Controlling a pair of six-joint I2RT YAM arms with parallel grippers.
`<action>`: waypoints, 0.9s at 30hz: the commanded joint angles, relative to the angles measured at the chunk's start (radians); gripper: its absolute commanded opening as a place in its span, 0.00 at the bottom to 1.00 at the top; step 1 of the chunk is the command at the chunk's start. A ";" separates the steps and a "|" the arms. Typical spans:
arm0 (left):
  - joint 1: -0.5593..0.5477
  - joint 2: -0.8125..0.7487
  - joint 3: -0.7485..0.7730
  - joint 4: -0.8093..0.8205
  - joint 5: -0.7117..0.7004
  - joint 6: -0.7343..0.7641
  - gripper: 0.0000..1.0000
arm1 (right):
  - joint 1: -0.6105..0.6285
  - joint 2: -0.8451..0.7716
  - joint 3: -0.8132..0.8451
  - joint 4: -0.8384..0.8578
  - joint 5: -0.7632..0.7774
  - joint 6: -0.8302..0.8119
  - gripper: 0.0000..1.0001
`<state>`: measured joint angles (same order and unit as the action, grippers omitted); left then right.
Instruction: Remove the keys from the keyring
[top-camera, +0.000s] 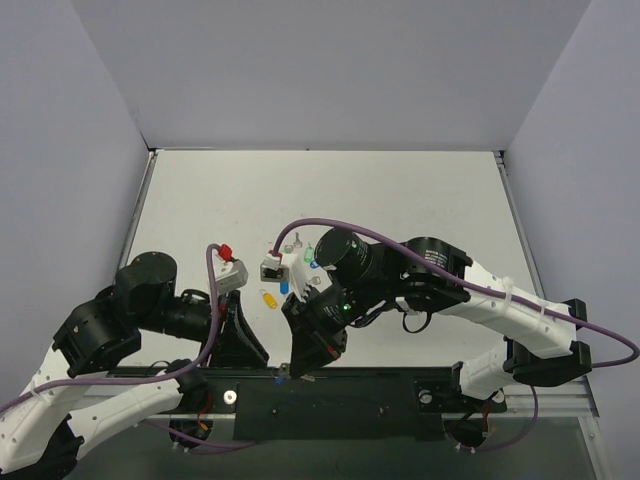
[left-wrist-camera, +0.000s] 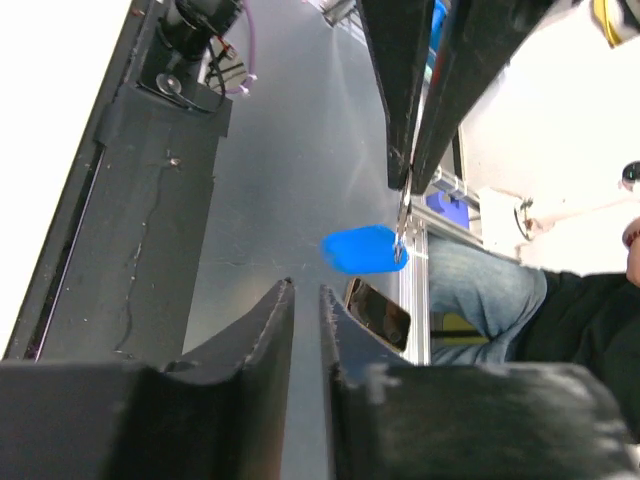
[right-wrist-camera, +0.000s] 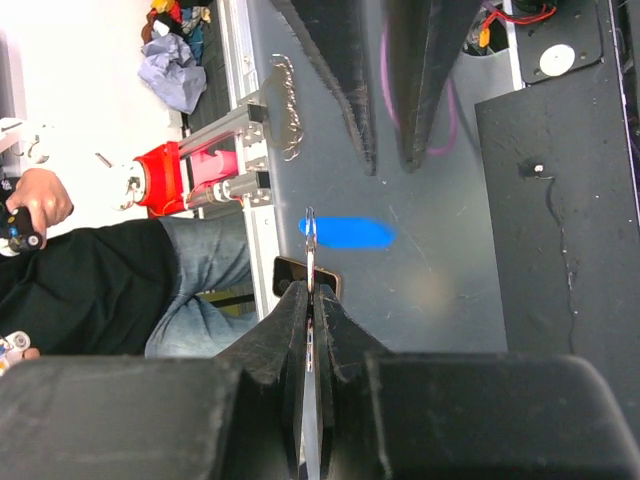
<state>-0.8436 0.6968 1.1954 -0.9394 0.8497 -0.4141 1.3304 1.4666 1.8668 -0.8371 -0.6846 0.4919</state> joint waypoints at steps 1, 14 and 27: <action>-0.003 -0.022 0.047 0.043 -0.116 -0.020 0.41 | 0.007 -0.003 0.029 -0.031 0.040 -0.018 0.00; -0.003 -0.354 -0.170 0.483 -0.600 -0.365 0.59 | 0.003 -0.071 -0.093 0.171 0.263 0.111 0.00; -0.003 -0.603 -0.473 0.903 -0.755 -0.572 0.47 | -0.008 -0.104 -0.149 0.455 0.379 0.217 0.00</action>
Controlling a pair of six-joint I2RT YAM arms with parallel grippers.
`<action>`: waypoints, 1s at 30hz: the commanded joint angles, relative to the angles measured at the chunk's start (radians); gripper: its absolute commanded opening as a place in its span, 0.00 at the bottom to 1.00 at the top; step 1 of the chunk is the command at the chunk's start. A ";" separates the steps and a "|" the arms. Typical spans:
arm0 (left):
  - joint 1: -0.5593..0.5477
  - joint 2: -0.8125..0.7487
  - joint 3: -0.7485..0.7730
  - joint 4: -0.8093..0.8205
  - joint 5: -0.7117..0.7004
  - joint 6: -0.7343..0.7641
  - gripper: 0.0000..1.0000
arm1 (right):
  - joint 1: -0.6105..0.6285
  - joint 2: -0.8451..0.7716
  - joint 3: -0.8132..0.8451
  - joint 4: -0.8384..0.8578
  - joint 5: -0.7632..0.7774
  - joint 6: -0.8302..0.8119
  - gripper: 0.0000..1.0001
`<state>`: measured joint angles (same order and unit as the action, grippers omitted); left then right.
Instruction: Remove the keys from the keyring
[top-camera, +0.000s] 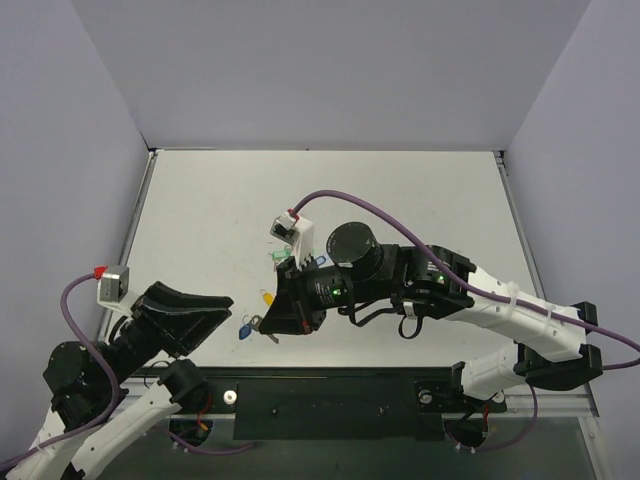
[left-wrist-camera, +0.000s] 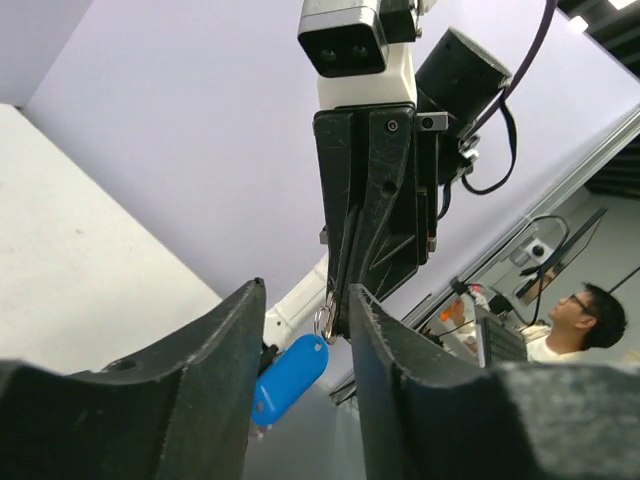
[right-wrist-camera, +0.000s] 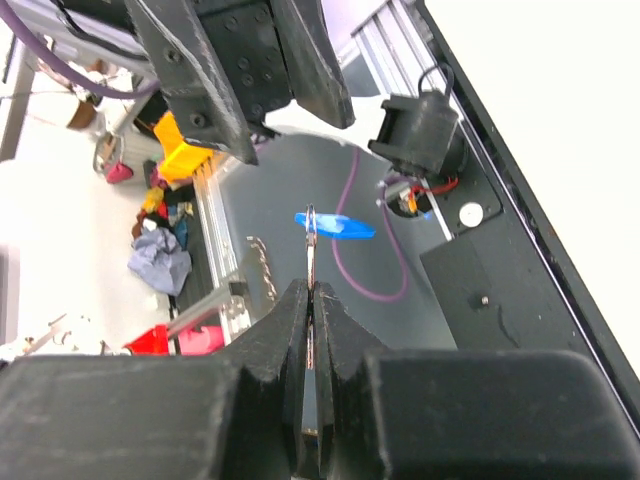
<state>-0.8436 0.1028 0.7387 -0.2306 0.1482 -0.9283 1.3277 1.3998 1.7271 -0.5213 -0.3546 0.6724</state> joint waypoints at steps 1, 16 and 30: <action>-0.003 -0.003 -0.016 0.200 -0.047 -0.058 0.47 | -0.008 -0.044 -0.011 0.148 0.051 0.039 0.00; -0.003 0.083 -0.005 0.290 0.042 -0.061 0.50 | -0.041 -0.099 -0.106 0.340 0.048 0.088 0.00; -0.003 0.113 -0.013 0.321 0.063 -0.072 0.40 | -0.054 -0.113 -0.139 0.412 0.034 0.113 0.00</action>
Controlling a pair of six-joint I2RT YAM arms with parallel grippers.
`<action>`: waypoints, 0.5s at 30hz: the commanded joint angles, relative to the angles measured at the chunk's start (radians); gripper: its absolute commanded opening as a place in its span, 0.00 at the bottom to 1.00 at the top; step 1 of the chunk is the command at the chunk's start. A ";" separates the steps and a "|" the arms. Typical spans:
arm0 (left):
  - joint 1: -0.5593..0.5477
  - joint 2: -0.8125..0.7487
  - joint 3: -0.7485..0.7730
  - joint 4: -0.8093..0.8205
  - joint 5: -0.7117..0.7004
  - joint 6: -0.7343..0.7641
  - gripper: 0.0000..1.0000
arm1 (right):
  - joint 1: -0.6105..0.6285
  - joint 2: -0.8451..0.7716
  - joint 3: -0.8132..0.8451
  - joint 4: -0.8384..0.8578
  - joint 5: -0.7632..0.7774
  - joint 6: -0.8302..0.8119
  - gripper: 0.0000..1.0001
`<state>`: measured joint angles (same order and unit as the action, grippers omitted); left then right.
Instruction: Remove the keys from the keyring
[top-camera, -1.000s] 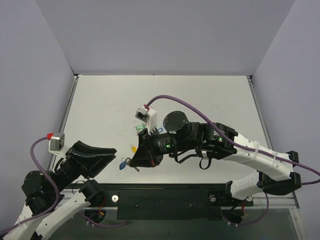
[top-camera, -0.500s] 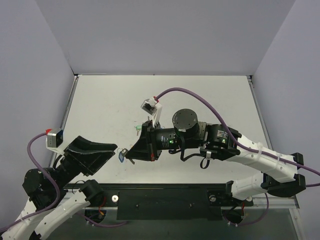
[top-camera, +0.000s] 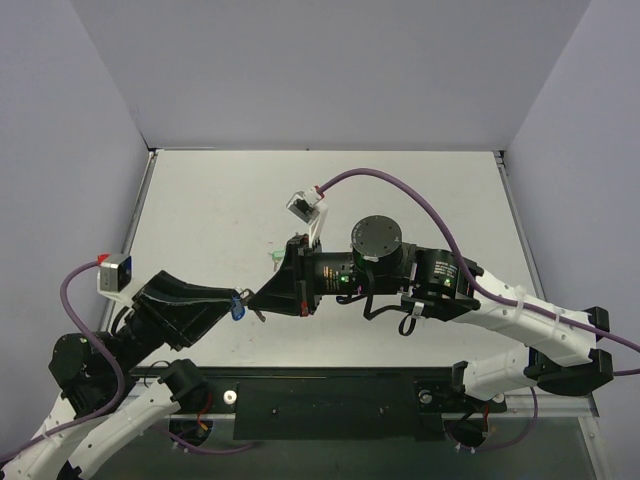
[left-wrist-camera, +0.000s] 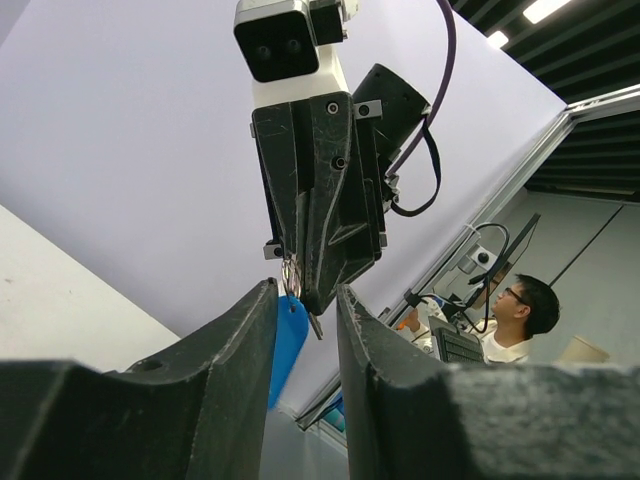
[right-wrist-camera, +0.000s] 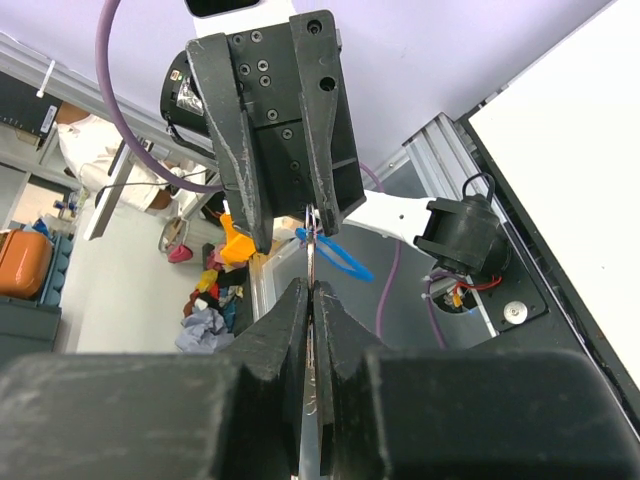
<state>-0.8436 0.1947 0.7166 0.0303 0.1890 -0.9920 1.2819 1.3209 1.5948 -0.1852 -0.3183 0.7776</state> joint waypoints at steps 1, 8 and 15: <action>-0.003 0.026 0.009 0.062 0.027 -0.008 0.37 | -0.009 -0.035 -0.006 0.076 -0.004 0.008 0.00; -0.003 0.028 0.011 0.060 0.026 -0.007 0.13 | -0.007 -0.040 -0.013 0.078 -0.008 0.009 0.00; -0.003 0.026 0.017 0.053 0.024 0.001 0.00 | -0.007 -0.040 -0.029 0.078 -0.016 0.015 0.00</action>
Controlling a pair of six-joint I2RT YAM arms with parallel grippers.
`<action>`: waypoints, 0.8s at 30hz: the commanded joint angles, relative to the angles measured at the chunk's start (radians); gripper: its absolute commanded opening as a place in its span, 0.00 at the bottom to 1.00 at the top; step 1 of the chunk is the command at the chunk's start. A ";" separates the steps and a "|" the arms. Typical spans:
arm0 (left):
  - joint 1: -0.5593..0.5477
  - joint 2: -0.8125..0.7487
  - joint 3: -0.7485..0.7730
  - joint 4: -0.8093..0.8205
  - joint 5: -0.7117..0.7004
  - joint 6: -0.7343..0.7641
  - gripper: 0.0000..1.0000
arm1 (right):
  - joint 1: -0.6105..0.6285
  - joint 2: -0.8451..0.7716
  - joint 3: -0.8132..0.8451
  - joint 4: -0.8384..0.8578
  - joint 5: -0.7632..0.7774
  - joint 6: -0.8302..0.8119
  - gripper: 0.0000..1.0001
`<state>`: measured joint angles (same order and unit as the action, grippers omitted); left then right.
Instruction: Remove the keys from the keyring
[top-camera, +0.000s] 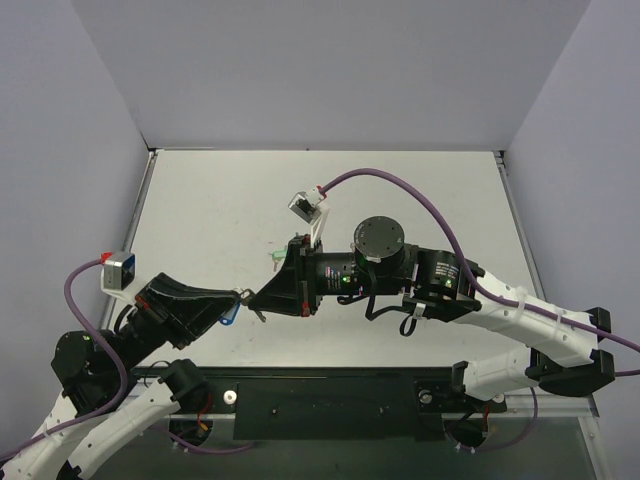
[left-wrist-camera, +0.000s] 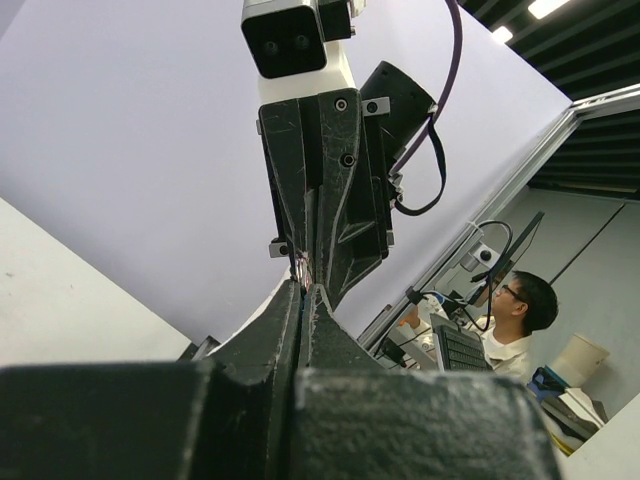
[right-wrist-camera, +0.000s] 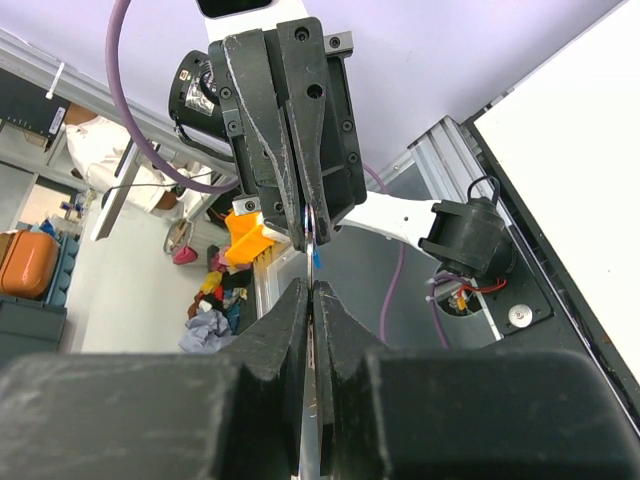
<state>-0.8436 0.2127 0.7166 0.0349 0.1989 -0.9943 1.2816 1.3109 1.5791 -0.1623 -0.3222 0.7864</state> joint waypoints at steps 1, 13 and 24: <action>-0.003 0.011 0.027 0.036 0.016 0.009 0.00 | -0.007 -0.030 -0.013 0.052 -0.012 0.007 0.00; -0.003 0.132 0.237 -0.366 0.233 0.209 0.00 | -0.024 -0.059 0.005 -0.097 -0.069 -0.015 0.00; -0.003 0.237 0.303 -0.481 0.428 0.313 0.00 | -0.022 -0.059 0.010 -0.195 -0.146 -0.029 0.00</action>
<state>-0.8433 0.4126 0.9821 -0.3786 0.4919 -0.7444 1.2694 1.2766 1.5780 -0.3573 -0.4393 0.7776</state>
